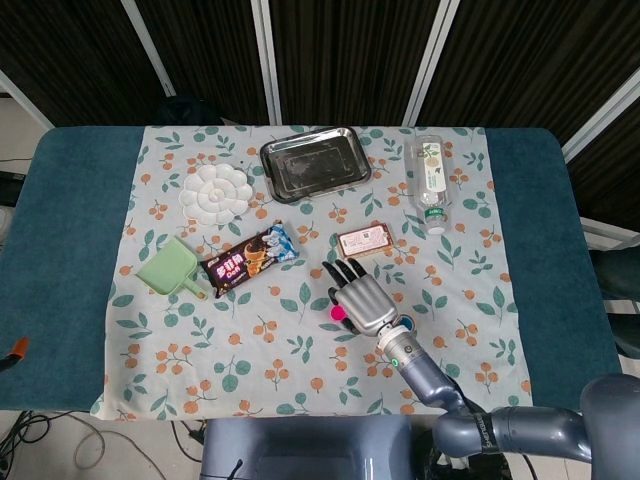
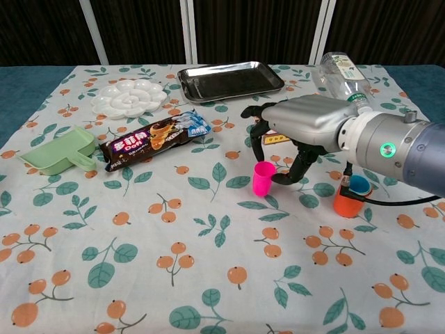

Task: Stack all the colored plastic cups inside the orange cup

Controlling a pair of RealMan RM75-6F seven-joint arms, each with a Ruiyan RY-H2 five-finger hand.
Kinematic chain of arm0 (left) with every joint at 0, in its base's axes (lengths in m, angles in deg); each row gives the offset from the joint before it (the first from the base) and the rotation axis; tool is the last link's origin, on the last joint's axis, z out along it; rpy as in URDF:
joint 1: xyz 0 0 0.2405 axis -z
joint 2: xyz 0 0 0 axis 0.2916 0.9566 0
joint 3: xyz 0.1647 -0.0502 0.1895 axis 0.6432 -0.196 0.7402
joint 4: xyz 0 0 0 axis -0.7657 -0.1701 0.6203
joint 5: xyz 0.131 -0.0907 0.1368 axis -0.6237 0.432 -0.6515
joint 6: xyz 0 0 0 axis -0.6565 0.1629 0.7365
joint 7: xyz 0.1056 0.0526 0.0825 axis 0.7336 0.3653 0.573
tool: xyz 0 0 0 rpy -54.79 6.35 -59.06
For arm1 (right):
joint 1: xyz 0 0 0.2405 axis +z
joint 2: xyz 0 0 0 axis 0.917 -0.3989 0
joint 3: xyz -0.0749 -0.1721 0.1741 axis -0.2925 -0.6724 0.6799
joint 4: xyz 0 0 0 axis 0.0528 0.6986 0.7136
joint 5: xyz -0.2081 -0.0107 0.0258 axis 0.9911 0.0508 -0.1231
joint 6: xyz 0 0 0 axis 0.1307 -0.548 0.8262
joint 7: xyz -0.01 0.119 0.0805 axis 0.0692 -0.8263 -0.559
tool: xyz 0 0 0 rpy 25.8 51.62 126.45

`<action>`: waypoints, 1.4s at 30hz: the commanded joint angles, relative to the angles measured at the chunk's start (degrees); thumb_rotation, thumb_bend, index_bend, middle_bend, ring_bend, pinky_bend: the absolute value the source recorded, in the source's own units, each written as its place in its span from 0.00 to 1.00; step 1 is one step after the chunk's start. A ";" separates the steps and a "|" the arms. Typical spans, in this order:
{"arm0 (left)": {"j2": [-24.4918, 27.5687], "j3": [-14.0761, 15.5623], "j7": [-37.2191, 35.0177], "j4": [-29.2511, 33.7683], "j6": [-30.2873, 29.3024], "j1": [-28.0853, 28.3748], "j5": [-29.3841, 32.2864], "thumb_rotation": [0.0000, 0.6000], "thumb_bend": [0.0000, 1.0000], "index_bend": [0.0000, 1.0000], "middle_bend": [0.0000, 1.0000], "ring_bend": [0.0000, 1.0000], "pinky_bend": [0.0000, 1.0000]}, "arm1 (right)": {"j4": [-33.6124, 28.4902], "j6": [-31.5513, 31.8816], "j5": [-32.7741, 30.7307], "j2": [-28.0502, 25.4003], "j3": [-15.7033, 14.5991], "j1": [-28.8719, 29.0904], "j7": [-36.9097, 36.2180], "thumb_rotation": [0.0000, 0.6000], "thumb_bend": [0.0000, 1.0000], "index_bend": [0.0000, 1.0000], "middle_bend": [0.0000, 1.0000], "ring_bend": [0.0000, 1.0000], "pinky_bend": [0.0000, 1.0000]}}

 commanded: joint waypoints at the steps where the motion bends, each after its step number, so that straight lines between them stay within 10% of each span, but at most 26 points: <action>1: 0.01 0.00 -0.03 0.00 0.02 -0.01 0.04 1.00 0.21 0.10 0.06 0.01 0.00 | -2.22 0.10 -0.35 -1.91 0.40 -0.25 -0.38 1.00 0.46 0.54 0.00 0.05 0.09; 19: 0.03 0.09 0.06 0.39 -0.28 -0.19 -0.09 1.00 0.21 0.10 0.06 0.01 0.00 | -16.03 -0.98 1.80 -20.59 -1.64 -4.34 -6.57 1.00 0.46 0.55 0.00 0.05 0.09; 42: -0.22 0.28 0.69 0.23 -0.20 -0.13 -0.24 1.00 0.21 0.10 0.06 0.01 0.00 | -15.48 -0.60 7.35 -25.40 -5.11 -8.99 -11.88 1.00 0.46 0.55 0.00 0.05 0.09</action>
